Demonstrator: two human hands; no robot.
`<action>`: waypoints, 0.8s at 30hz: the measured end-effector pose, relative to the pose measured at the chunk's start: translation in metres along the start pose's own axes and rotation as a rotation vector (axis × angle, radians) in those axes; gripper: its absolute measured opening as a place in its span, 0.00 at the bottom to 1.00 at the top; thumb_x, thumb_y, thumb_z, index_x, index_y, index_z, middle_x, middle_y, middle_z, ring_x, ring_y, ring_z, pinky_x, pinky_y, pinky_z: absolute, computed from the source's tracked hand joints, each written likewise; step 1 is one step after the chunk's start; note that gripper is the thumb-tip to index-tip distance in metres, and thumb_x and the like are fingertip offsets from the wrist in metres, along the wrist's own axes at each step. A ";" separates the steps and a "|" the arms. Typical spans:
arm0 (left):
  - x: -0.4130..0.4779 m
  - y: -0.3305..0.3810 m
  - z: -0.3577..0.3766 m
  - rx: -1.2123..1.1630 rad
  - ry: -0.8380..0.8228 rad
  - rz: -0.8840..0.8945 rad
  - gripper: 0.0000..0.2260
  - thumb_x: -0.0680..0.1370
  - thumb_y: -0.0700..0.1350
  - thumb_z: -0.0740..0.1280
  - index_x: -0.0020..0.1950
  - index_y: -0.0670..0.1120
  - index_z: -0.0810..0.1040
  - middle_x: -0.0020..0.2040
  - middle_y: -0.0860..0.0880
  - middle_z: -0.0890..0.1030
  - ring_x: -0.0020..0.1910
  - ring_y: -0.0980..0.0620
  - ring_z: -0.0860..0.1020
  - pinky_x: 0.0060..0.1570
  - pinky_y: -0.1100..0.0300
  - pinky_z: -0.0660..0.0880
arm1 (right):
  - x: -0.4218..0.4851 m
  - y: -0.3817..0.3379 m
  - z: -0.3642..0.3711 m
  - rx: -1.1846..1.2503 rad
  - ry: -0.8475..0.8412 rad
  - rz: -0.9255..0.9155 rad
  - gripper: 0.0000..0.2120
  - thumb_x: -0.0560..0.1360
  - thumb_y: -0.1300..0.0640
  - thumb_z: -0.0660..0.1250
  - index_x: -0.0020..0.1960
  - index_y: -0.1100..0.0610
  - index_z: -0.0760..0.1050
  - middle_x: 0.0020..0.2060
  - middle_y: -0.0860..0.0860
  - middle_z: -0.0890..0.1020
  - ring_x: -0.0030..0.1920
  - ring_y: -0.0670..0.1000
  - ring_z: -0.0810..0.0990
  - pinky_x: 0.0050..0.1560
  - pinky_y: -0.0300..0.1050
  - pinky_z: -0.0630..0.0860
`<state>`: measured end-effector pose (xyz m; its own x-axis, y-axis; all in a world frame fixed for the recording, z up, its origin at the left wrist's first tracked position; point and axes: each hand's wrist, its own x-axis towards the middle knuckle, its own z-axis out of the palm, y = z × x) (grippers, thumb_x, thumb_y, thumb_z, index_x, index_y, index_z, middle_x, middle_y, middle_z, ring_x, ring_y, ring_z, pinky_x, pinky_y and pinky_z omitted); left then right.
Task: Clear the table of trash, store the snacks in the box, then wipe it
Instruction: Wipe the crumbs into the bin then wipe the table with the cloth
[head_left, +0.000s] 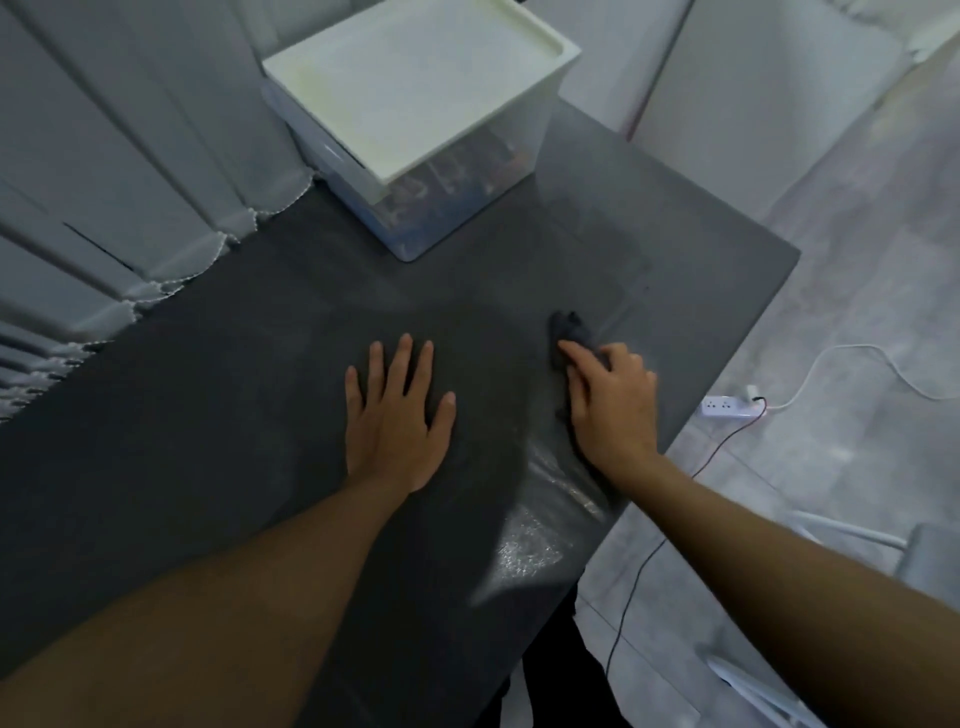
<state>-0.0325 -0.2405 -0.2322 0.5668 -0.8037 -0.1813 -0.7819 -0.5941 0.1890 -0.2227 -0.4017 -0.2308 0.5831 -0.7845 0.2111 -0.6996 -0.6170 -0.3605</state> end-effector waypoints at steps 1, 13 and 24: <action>0.003 0.008 0.001 0.003 0.002 0.006 0.30 0.83 0.62 0.46 0.83 0.53 0.45 0.83 0.51 0.45 0.81 0.45 0.40 0.78 0.42 0.38 | -0.005 0.000 0.001 -0.001 -0.024 -0.077 0.15 0.80 0.55 0.63 0.66 0.49 0.78 0.47 0.54 0.75 0.45 0.57 0.72 0.45 0.51 0.67; 0.065 0.102 0.004 0.010 -0.017 0.037 0.30 0.83 0.61 0.47 0.83 0.53 0.46 0.83 0.50 0.45 0.81 0.46 0.40 0.78 0.42 0.39 | 0.034 0.073 -0.016 0.013 -0.016 -0.103 0.14 0.80 0.54 0.64 0.64 0.48 0.79 0.48 0.55 0.76 0.45 0.58 0.74 0.45 0.53 0.70; 0.143 0.154 0.004 -0.010 0.001 -0.102 0.30 0.82 0.63 0.48 0.83 0.55 0.46 0.83 0.54 0.45 0.80 0.37 0.39 0.77 0.39 0.37 | 0.085 0.129 -0.026 0.005 -0.014 -0.103 0.14 0.81 0.53 0.62 0.65 0.48 0.79 0.48 0.55 0.76 0.46 0.58 0.74 0.45 0.52 0.68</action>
<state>-0.0730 -0.4465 -0.2326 0.6433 -0.7391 -0.1996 -0.7175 -0.6730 0.1795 -0.2739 -0.5498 -0.2356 0.6574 -0.7161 0.2344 -0.6335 -0.6937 -0.3426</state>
